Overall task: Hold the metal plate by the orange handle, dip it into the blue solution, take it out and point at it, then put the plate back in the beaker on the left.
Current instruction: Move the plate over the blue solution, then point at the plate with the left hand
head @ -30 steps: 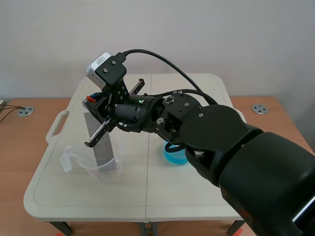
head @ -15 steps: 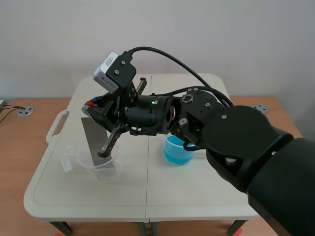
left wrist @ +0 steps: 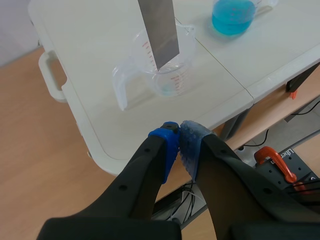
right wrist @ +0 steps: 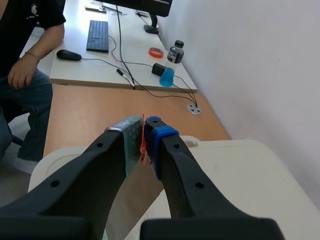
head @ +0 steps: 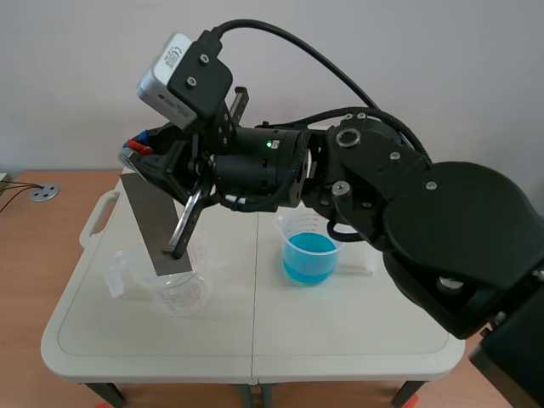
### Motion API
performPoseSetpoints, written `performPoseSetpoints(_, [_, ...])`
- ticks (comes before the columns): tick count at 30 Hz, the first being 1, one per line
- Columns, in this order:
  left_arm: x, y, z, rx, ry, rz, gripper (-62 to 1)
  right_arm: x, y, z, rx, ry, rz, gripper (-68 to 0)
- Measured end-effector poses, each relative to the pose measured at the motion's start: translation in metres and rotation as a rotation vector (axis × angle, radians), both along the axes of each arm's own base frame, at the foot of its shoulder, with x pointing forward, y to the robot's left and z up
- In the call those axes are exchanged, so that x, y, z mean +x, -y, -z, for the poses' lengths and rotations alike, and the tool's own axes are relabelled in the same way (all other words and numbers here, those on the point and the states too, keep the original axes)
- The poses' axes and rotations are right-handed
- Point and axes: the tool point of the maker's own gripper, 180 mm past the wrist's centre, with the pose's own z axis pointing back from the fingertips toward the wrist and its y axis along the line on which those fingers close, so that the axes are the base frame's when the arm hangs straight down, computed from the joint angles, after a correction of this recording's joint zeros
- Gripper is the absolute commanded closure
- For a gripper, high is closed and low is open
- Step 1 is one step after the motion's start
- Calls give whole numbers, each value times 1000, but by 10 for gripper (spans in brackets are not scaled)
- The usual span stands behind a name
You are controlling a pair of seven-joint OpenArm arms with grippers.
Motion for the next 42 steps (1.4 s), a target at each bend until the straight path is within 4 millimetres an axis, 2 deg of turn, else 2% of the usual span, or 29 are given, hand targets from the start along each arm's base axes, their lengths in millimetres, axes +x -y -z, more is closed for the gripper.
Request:
performPoseSetpoints(12, [0, 0, 0, 0, 0, 0, -49, -1, -3, -13, -26, 42, 7, -11])
performPoseSetpoints(21, [0, 0, 0, 0, 0, 0, -49, -2, 0, -50, -6, 138, 30, -11])
performPoseSetpoints(26, [0, 0, 0, 0, 0, 0, -49, -3, 4, -63, -15, 177, 41, -11])
performPoseSetpoints(33, [0, 0, 0, 0, 0, 0, -49, 1, 20, -81, -10, 210, 76, -11])
performPoseSetpoints(37, [0, 0, 0, 0, 0, 0, -49, 1, 37, -95, 11, 234, 102, -11])
performPoseSetpoints(42, [0, 0, -1, -2, 3, 1, -49, 0, 57, -90, -12, 223, 121, -11])
